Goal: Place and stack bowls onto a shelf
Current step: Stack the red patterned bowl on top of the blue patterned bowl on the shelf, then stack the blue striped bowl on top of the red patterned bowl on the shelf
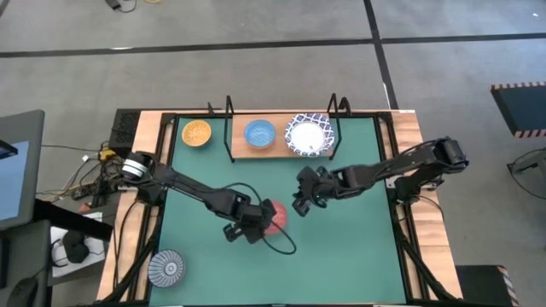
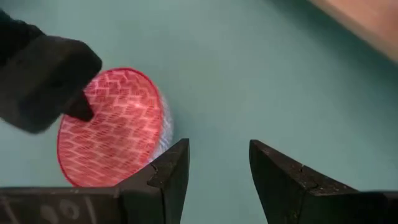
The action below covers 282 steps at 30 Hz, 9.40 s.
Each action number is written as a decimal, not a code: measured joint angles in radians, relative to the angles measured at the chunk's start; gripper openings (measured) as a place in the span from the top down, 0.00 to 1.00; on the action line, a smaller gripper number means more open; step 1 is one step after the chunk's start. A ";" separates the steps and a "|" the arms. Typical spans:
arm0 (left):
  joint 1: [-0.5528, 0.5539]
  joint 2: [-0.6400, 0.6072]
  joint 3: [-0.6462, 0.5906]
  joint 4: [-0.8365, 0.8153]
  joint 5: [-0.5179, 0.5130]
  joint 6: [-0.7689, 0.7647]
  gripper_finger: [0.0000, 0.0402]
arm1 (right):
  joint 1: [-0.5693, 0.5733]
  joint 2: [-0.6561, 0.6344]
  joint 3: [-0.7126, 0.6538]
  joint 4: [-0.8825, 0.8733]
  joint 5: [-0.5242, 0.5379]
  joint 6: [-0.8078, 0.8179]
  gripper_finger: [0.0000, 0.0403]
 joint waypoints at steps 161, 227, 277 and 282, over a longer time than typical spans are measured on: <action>-0.125 -0.816 -0.462 -0.481 0.185 -1.259 0.49 | -0.283 0.285 0.352 0.282 -0.027 -0.613 0.50; -0.719 -0.777 -0.620 -0.023 0.000 -1.652 0.67 | -0.144 0.186 0.351 0.258 0.343 -0.675 0.50; -0.056 -0.552 -0.532 0.251 -0.415 -1.002 0.96 | 0.031 0.198 0.350 -0.044 0.338 -0.353 0.50; -0.011 -0.553 -0.532 0.426 -0.469 -0.909 0.96 | 0.075 0.198 0.350 0.013 0.349 -0.449 0.50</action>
